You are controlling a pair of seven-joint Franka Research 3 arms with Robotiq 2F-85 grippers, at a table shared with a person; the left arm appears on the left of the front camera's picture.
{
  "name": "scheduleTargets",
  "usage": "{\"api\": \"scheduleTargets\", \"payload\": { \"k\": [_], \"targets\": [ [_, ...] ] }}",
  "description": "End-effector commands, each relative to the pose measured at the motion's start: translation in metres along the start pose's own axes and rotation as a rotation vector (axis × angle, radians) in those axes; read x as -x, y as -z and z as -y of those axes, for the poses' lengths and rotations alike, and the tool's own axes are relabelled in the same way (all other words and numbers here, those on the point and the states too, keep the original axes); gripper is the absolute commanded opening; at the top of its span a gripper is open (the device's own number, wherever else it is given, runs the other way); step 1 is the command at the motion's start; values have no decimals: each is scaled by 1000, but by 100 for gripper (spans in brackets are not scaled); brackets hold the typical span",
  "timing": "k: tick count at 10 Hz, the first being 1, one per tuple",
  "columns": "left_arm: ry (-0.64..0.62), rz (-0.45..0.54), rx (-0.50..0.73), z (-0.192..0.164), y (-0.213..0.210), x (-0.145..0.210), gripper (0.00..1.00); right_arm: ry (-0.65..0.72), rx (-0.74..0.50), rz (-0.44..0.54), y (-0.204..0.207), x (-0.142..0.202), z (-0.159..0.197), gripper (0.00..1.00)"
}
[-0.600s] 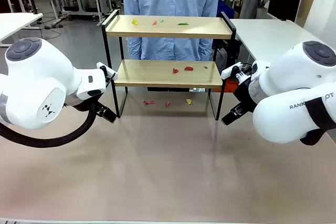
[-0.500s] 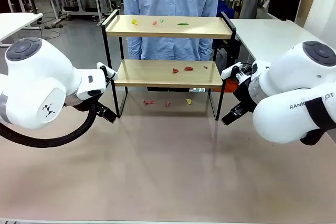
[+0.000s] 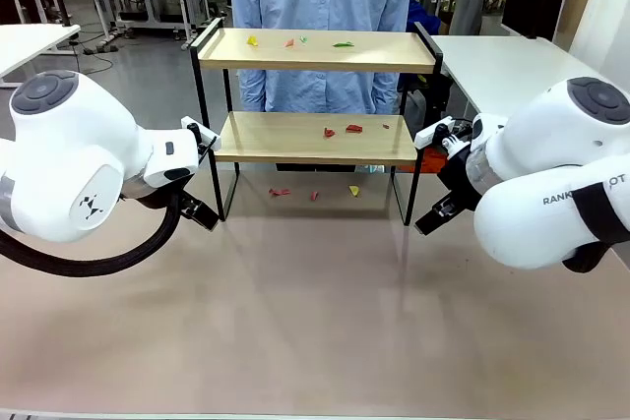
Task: Clean the shelf.
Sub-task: Pick up the Duster handed by the human.
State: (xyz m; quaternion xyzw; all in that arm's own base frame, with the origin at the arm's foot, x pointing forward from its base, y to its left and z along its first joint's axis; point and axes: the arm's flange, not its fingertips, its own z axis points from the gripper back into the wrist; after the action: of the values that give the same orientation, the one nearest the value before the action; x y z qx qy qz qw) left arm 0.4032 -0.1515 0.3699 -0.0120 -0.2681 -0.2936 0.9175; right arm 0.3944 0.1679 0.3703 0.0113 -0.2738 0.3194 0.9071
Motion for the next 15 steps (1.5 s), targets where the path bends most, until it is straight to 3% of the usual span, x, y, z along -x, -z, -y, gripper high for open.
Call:
{"api": "scheduleTargets", "payload": {
  "k": [1, 4, 8, 10, 11, 12, 15],
  "targets": [
    [1, 0, 0, 0, 0, 0, 100, 0, 0, 1, 0, 0, 0, 100],
    [0, 0, 0, 0, 0, 0, 100, 0, 0, -1, 0, 0, 0, 100],
    [6, 53, 147, -45, -102, -63, 100, -3, -11, 125, -99, -59, 56, 100],
    [78, 60, 285, -86, -145, -69, 100, -78, -107, 195, -138, -59, 91, 100],
    [136, 76, 443, -113, -160, -66, 100, -134, -161, 220, -150, -51, 115, 100],
    [211, 135, 540, -142, -170, -59, 100, -163, -201, 259, -156, -40, 142, 100],
    [253, 377, 649, -237, -150, -21, 100, -217, -385, 398, -141, 7, 223, 100]
  ]
}}
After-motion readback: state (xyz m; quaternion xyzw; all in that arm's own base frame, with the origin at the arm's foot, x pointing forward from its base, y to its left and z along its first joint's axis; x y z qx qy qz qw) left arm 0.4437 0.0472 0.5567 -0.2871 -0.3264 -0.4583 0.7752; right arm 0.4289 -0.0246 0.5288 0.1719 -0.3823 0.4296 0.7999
